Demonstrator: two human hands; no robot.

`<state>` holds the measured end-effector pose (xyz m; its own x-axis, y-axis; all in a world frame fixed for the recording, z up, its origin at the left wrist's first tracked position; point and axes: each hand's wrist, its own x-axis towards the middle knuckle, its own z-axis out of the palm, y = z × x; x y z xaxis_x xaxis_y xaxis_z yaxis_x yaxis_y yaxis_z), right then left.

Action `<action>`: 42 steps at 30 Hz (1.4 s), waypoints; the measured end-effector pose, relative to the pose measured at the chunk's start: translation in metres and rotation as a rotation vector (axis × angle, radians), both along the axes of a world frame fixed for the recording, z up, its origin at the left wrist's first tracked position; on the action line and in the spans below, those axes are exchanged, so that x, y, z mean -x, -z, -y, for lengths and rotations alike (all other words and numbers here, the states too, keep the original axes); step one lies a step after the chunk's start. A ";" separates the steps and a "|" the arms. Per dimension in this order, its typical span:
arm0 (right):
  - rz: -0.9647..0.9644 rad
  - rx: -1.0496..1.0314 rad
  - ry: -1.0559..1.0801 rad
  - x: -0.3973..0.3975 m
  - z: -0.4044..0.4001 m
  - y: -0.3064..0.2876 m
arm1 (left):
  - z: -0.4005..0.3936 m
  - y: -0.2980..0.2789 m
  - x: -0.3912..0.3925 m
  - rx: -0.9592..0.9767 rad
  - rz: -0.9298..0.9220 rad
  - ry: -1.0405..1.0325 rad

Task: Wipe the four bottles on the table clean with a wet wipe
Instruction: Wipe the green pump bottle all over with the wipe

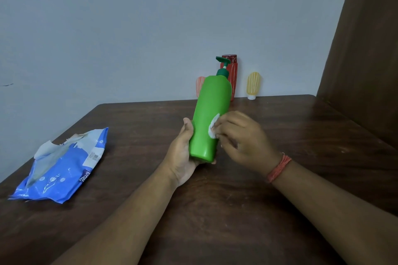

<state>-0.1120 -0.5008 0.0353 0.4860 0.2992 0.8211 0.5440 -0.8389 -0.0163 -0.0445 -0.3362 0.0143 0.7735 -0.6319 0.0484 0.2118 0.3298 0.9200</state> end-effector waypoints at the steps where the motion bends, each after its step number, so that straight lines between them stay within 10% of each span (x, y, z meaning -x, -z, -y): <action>1: -0.012 0.034 -0.027 0.002 -0.001 0.001 | -0.002 -0.001 0.000 0.004 -0.008 0.019; 9: 0.151 -0.423 0.219 -0.004 0.028 -0.014 | -0.005 -0.007 0.007 0.020 -0.047 0.235; 25: 0.033 0.009 -0.068 0.002 0.008 -0.002 | -0.011 -0.008 0.001 0.109 -0.165 0.207; 33: 0.202 -0.536 0.296 -0.005 0.049 -0.023 | -0.003 -0.004 0.010 -0.113 0.144 0.244; 39: 0.144 -0.247 0.266 -0.007 0.043 -0.017 | -0.002 -0.001 0.012 -0.156 0.216 0.162; 42: 0.135 -0.515 0.236 -0.007 0.043 -0.017 | -0.003 -0.002 0.011 -0.132 0.196 0.162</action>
